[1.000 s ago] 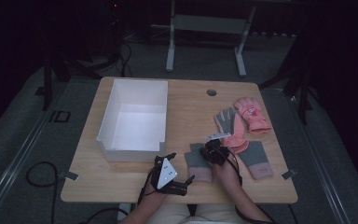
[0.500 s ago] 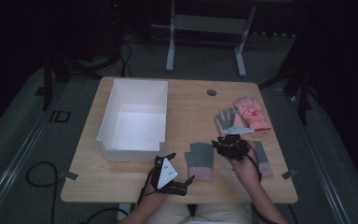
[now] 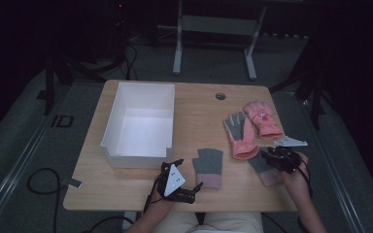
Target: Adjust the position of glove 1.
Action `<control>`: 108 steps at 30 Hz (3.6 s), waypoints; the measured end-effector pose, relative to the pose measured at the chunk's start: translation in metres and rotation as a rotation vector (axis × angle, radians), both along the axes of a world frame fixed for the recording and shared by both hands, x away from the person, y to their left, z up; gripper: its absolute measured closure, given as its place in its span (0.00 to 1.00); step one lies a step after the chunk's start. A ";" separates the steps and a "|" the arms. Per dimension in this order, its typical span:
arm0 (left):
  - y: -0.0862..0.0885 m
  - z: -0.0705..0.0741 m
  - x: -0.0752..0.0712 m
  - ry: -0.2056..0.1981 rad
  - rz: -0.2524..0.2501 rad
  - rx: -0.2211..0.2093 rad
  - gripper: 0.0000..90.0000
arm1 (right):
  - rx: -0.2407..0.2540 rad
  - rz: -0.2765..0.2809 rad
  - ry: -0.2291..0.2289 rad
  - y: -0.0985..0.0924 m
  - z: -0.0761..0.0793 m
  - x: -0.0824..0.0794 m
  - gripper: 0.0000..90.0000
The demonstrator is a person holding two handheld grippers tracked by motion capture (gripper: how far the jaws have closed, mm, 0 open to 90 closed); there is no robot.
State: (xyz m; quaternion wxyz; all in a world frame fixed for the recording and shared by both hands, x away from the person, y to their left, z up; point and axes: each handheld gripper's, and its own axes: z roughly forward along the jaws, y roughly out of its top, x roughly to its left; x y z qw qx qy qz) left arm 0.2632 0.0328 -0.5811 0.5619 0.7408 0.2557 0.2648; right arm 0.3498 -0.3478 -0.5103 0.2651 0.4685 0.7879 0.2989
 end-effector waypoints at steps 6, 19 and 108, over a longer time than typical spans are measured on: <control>0.000 0.000 0.000 -0.001 0.000 0.000 0.00 | 0.012 -0.019 0.038 -0.013 -0.022 0.009 0.71; 0.000 0.000 0.000 -0.003 0.000 -0.001 0.00 | 0.007 -0.117 0.075 -0.007 -0.038 0.015 0.96; -0.001 0.000 -0.002 -0.019 0.000 0.004 0.00 | 0.214 -0.019 -0.086 0.097 0.060 -0.045 0.95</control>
